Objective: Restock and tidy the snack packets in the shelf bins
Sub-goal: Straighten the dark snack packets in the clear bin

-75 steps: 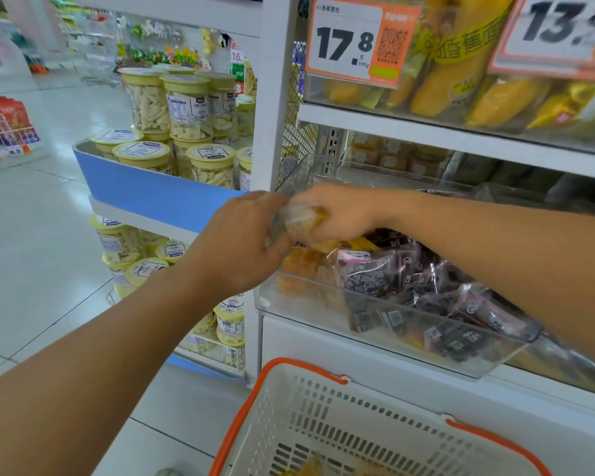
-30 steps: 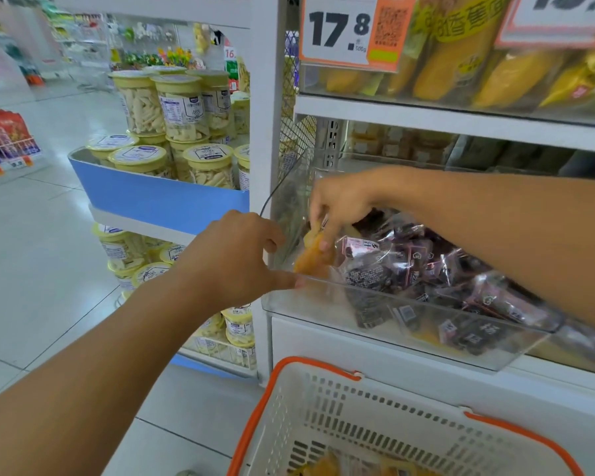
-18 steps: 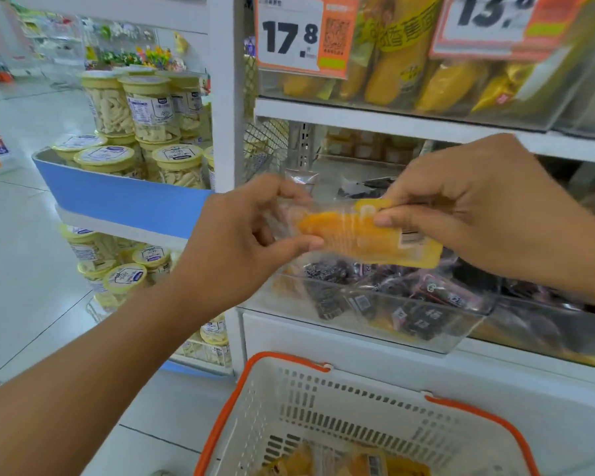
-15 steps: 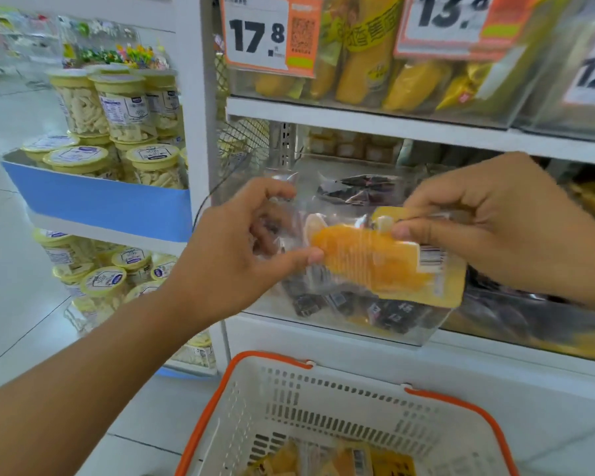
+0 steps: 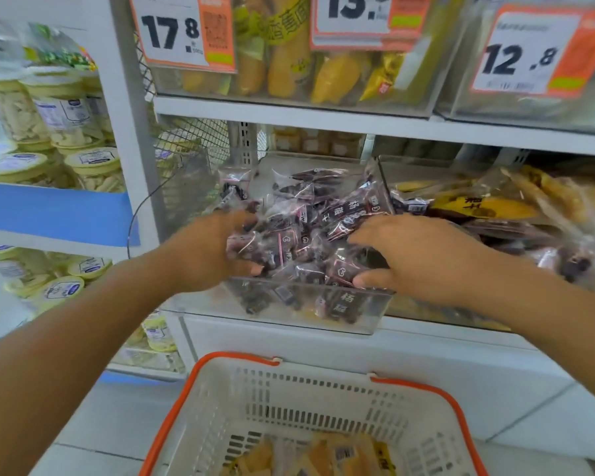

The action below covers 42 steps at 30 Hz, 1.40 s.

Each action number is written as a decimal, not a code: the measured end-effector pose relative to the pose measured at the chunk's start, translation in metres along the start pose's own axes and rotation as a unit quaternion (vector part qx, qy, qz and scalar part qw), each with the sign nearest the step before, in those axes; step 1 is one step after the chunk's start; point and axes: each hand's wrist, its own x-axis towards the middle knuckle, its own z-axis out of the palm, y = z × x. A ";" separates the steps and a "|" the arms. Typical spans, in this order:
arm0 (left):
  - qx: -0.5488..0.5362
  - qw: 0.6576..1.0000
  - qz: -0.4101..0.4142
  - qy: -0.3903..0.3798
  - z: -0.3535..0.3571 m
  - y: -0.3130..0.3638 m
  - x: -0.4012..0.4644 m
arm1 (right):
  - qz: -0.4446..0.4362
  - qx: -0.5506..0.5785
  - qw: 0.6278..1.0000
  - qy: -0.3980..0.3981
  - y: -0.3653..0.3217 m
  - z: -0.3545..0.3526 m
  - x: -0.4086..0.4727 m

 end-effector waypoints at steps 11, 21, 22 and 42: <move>-0.005 0.994 -0.039 0.104 -0.020 -0.032 0.008 | 0.057 -0.017 0.998 -0.035 -0.020 0.001 0.030; 0.179 0.969 -0.041 0.163 -0.022 -0.049 -0.006 | -0.063 0.235 0.950 0.195 -0.049 -0.018 0.109; 0.120 0.975 -0.039 0.185 -0.024 -0.048 -0.007 | -0.062 0.262 0.943 0.194 -0.050 -0.011 0.122; 0.006 0.981 -0.071 0.181 0.003 -0.013 0.029 | 0.045 -0.016 0.990 -0.131 -0.016 0.009 0.059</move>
